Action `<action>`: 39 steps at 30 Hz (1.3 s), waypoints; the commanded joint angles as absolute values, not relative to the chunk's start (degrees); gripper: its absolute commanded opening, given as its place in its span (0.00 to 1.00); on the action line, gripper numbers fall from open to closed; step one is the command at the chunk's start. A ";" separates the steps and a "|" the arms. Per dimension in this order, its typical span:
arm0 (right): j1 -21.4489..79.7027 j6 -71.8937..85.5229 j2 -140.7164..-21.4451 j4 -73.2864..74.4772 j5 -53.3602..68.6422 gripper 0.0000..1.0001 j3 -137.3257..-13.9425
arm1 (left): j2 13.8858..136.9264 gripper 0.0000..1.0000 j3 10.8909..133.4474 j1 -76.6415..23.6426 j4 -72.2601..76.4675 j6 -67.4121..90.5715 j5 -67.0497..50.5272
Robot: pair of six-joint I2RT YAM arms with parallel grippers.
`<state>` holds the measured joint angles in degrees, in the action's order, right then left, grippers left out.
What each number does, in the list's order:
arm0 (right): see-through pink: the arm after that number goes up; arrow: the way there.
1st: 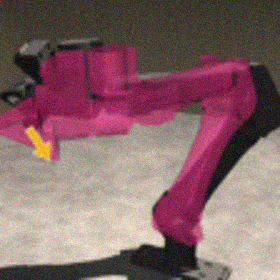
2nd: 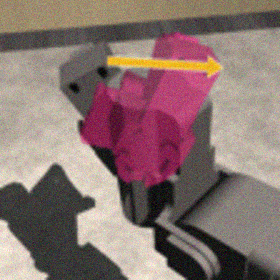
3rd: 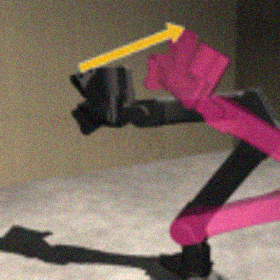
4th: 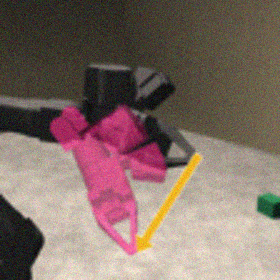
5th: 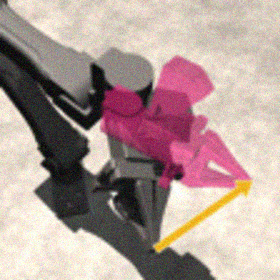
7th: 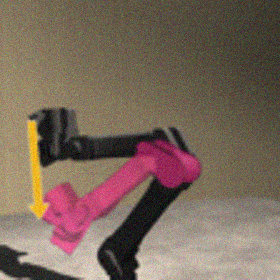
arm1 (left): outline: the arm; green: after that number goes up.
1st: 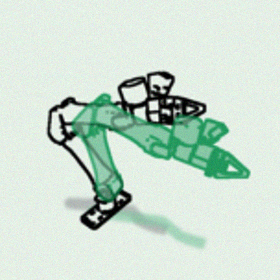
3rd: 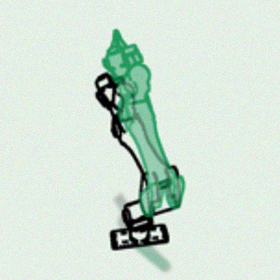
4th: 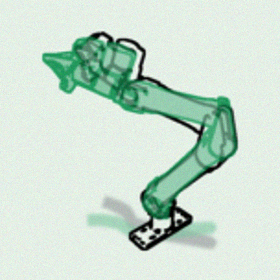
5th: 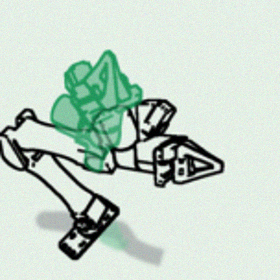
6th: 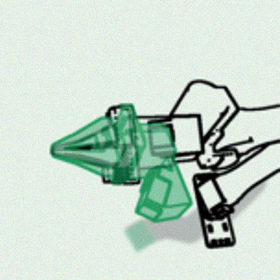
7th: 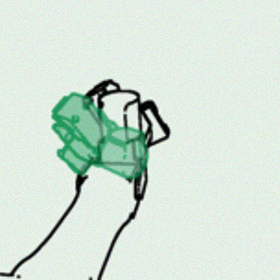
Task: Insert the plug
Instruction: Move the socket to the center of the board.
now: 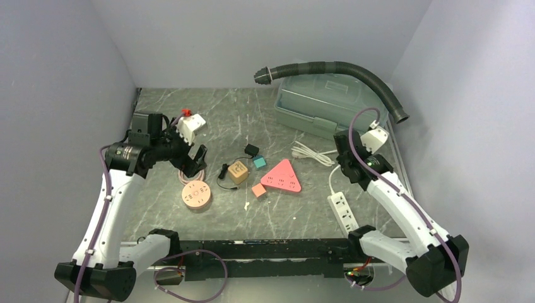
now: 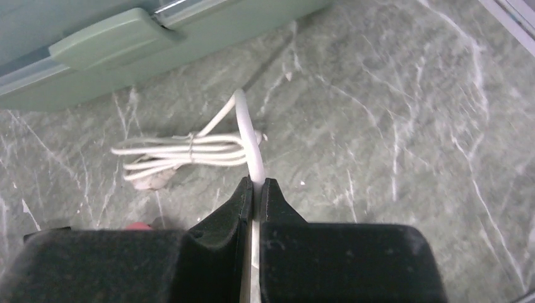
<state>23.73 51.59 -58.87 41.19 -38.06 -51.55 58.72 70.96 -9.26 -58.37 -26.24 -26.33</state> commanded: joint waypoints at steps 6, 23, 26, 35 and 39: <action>18.89 55.09 -46.97 51.90 -45.96 0.00 -54.73 | 58.64 1.00 73.56 -9.58 -58.57 -26.74 -29.77; 5.73 49.33 -75.30 36.61 -37.80 0.40 -56.53 | 57.22 1.00 71.57 -9.84 -56.78 -25.86 -29.70; 5.71 45.19 -76.80 35.10 -35.01 0.80 -55.66 | 57.38 1.00 71.00 -9.84 -56.03 -25.71 -29.33; 6.39 42.08 -65.16 36.17 -20.91 1.00 -44.46 | 57.05 1.00 70.88 -9.84 -55.37 -25.19 -28.43; 6.42 40.79 -66.28 39.07 -18.03 1.00 -43.27 | 56.42 1.00 70.85 -9.84 -54.83 -24.67 -28.09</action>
